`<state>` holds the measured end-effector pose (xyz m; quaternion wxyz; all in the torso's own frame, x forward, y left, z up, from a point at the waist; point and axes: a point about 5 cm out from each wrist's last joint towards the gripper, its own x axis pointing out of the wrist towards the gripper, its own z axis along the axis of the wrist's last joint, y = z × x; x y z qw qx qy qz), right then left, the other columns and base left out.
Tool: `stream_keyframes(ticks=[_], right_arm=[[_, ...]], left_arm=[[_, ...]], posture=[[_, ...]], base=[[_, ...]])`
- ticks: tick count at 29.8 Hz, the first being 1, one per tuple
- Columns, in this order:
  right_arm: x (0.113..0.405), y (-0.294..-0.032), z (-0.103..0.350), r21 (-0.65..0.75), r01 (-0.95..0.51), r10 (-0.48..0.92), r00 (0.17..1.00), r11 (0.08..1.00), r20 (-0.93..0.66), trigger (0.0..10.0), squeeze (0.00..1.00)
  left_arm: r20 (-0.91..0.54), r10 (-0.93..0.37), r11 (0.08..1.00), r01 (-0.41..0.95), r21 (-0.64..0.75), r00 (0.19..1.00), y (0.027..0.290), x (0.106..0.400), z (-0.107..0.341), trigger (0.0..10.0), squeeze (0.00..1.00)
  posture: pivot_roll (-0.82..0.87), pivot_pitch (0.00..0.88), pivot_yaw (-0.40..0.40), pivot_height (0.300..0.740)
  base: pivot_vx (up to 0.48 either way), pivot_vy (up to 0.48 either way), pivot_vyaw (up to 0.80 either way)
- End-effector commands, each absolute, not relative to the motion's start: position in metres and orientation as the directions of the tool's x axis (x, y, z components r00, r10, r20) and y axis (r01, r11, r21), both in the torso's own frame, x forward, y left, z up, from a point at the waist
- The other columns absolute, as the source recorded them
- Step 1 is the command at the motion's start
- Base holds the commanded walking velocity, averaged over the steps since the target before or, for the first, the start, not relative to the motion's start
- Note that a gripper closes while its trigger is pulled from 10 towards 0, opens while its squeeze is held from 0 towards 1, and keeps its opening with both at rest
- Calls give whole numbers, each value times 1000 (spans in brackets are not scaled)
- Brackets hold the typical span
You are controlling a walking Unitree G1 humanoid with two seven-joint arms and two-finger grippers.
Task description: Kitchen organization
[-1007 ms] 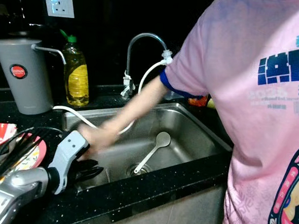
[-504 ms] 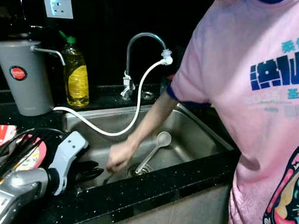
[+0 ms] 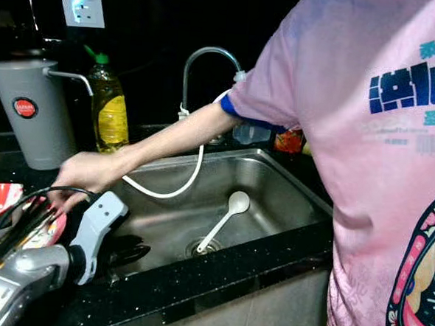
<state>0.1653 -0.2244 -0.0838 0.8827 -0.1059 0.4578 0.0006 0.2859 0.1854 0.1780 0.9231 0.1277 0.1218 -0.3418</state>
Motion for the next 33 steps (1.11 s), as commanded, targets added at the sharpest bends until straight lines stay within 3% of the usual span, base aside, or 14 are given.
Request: stream_keyframes(ticks=[1,10,33], right_arm=[[164,-225,-84,-182,-95,-95,574,979,-813,10000,0],[172,-225,-81,-190,-130,-80,582,973,-809,10000,0],[172,-227,-80,-195,-151,-73,579,969,-812,10000,0]], left_arm=[[-339,-588,739,658,142,734,188,283,172,10000,0],[-308,-568,759,631,160,763,186,287,175,10000,0],[-286,-582,758,635,147,761,182,286,179,10000,0]], posture=[[-29,0,-43,740],[-6,0,-93,740],[-13,0,-99,740]], base=[[0,0,0],[0,0,0],[0,0,0]])
